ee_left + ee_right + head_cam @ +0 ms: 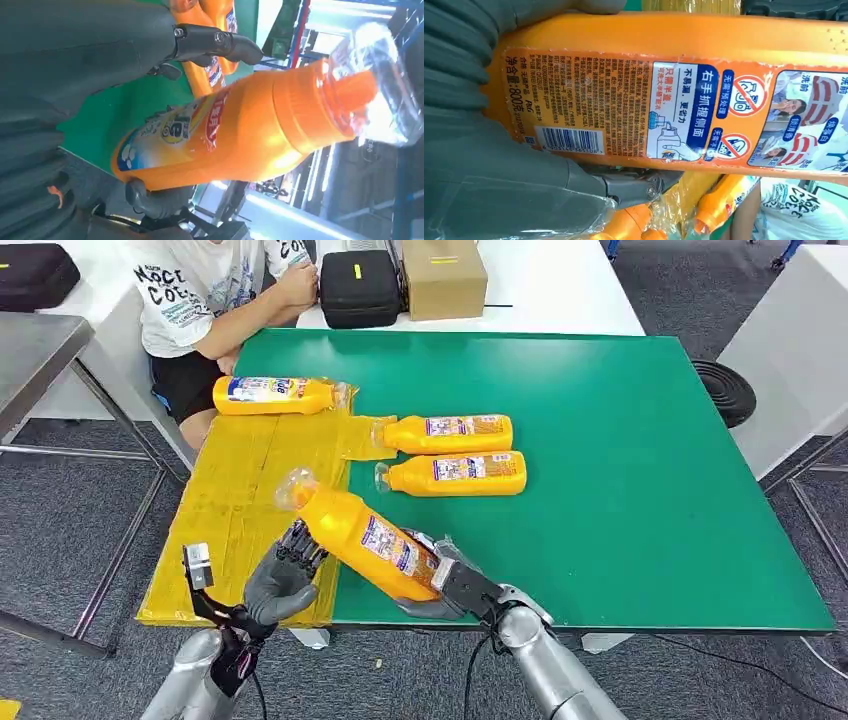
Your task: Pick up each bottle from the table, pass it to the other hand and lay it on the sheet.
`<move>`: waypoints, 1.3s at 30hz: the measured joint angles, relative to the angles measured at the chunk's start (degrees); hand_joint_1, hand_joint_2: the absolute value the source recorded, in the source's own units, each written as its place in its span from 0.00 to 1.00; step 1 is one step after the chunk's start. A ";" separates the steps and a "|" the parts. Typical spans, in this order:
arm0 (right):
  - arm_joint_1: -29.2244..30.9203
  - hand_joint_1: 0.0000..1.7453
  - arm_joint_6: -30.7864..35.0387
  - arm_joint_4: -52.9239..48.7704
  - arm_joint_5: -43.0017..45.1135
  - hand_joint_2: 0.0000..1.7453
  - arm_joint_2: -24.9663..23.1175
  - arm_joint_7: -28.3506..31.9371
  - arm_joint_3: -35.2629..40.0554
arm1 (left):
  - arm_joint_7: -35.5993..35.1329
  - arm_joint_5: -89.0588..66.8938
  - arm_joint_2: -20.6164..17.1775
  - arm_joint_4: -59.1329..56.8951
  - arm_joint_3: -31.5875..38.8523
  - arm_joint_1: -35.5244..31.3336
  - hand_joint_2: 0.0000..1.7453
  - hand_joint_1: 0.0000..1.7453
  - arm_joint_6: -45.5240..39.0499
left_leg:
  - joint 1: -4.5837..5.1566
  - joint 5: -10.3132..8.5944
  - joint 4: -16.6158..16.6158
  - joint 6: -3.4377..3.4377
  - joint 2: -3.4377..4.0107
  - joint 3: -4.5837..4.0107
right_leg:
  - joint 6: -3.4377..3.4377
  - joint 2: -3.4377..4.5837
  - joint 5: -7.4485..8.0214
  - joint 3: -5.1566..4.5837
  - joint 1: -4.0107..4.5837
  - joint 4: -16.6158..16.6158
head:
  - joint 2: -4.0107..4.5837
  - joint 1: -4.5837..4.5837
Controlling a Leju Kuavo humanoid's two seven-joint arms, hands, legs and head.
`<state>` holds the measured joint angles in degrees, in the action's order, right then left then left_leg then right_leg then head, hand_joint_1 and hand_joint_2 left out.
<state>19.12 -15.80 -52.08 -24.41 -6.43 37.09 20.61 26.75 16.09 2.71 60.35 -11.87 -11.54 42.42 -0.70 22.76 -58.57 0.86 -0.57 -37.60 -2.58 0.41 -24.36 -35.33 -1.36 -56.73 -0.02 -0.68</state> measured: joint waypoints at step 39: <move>3.85 1.00 -1.29 8.52 -2.86 1.00 -2.10 1.25 7.48 | -0.20 0.24 0.11 -4.41 -3.13 -3.60 1.00 0.97 -0.85 | 0.00 0.00 0.00 0.00 0.00 0.00 | 0.00 0.00 0.00 0.00 0.00 0.00 | 0.00 0.02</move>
<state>22.97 -17.09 -43.56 -27.28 -8.52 38.34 28.09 26.56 16.33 2.82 55.93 -14.99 -15.14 41.57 -0.70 22.75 -58.57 0.86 -0.56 -37.59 -2.58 0.41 -24.36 -35.33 -1.36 -56.73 -0.02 -0.66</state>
